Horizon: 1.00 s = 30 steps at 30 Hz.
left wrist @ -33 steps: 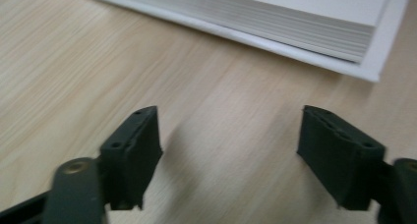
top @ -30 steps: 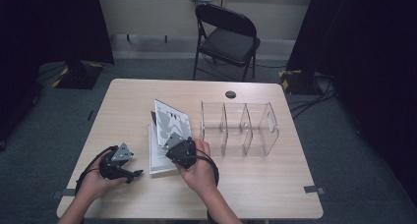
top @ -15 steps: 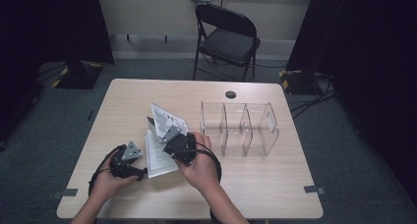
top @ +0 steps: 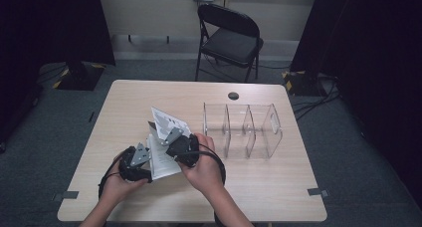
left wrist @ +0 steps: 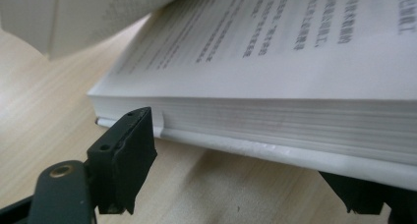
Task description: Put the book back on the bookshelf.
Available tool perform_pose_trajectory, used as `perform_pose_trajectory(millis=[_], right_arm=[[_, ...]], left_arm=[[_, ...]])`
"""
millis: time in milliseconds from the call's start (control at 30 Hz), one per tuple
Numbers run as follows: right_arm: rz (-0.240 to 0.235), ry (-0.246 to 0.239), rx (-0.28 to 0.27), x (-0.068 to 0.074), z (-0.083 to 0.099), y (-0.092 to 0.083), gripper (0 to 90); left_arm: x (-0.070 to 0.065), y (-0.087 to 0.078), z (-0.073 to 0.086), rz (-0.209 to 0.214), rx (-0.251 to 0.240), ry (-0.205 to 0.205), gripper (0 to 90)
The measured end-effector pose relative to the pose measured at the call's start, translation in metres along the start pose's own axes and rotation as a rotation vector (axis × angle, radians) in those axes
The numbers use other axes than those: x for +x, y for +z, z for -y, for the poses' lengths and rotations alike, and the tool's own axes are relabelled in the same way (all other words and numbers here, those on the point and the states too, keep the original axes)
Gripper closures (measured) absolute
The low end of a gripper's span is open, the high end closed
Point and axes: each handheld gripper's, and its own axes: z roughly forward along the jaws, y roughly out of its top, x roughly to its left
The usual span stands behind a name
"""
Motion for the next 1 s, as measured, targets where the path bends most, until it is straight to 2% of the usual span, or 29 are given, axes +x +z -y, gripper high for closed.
perform_pose_trajectory(millis=[33, 133, 200, 367, 433, 467, 500, 567, 633, 700, 733, 833, 967, 1000], right_arm=[[-0.003, -0.003, 0.000, 0.000, -0.001, -0.001, 63.6], [-0.004, -0.028, 0.002, 0.000, -0.005, -0.002, 63.5], [-0.009, -0.042, 0.014, -0.001, -0.008, -0.004, 63.4], [-0.028, -0.040, 0.027, -0.006, -0.011, -0.006, 63.2], [-0.033, -0.054, 0.034, -0.007, -0.013, -0.006, 63.2], [-0.032, -0.065, 0.039, -0.007, -0.014, -0.006, 63.2], [-0.037, -0.072, 0.051, -0.007, -0.015, -0.006, 63.1], [-0.046, -0.067, 0.059, -0.006, -0.016, -0.007, 63.0], [-0.055, -0.083, 0.061, -0.008, -0.018, -0.007, 62.7], [-0.061, -0.094, 0.057, -0.009, -0.019, -0.007, 62.3], [-0.069, -0.096, 0.060, -0.009, -0.019, -0.007, 62.1], [-0.103, -0.103, 0.066, -0.010, -0.021, -0.008, 59.2], [-0.165, -0.089, 0.030, -0.009, -0.022, -0.008, 51.4], [-0.176, -0.082, 0.019, -0.009, -0.022, -0.008, 47.8]], left_arm=[[0.000, -0.002, -0.001, 0.003, -0.011, 0.005, 19.2], [-0.001, -0.007, -0.005, 0.001, -0.035, 0.064, 23.4], [-0.002, -0.009, -0.008, -0.005, -0.047, 0.049, 23.0], [-0.002, -0.012, -0.013, -0.003, -0.042, 0.086, 25.2], [-0.003, -0.011, -0.014, -0.007, -0.061, 0.087, 24.7], [-0.003, -0.012, -0.015, -0.010, -0.063, 0.102, 24.6], [-0.003, -0.013, -0.015, 0.004, -0.066, 0.106, 25.7], [-0.006, -0.015, -0.017, 0.009, -0.081, 0.147, 27.6], [-0.007, -0.016, -0.019, 0.011, -0.075, 0.172, 31.9], [-0.009, -0.019, -0.021, 0.007, -0.069, 0.217, 37.1], [-0.009, -0.019, -0.022, 0.001, -0.081, 0.222, 39.7], [-0.008, -0.024, -0.025, -0.005, -0.072, 0.250, 47.7], [-0.004, -0.028, -0.027, 0.010, -0.068, 0.249, 51.3], [-0.004, -0.029, -0.027, 0.010, -0.058, 0.261, 51.4]])
